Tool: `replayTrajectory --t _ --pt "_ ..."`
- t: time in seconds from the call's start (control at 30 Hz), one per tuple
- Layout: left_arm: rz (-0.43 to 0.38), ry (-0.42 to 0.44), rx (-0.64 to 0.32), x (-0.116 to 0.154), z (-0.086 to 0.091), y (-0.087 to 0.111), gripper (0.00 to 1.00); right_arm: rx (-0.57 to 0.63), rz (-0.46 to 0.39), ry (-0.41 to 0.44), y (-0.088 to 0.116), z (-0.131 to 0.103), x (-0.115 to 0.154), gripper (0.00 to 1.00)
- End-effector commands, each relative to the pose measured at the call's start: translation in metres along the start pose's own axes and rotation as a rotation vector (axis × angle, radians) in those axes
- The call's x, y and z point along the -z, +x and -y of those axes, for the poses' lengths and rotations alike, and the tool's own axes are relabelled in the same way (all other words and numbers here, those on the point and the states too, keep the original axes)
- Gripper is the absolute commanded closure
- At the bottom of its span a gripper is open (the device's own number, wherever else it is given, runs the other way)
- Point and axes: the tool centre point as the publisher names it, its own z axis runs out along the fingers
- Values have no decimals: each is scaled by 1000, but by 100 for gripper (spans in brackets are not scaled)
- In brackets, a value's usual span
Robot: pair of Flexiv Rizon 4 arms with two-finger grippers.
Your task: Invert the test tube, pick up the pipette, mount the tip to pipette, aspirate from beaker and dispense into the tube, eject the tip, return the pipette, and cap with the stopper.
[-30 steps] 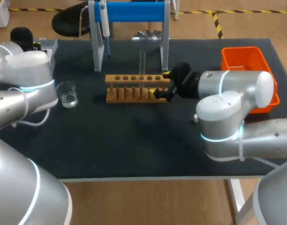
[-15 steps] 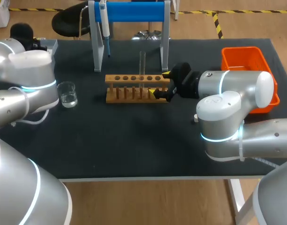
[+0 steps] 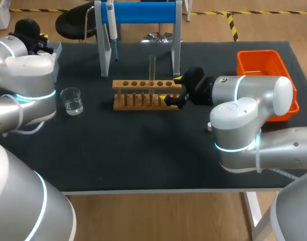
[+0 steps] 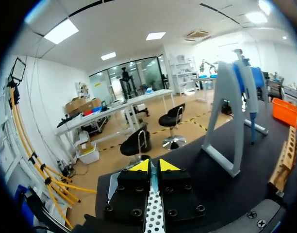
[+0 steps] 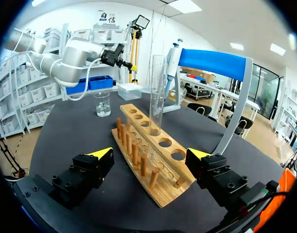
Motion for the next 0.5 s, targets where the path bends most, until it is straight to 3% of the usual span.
replayTrajectory --t 0.03,0.5 --pt "-231 -56 -39 57 17 0 100 0 1 2 1 0 0 0" --pt "-231 -56 -39 57 17 0 100 0 1 2 1 0 0 0"
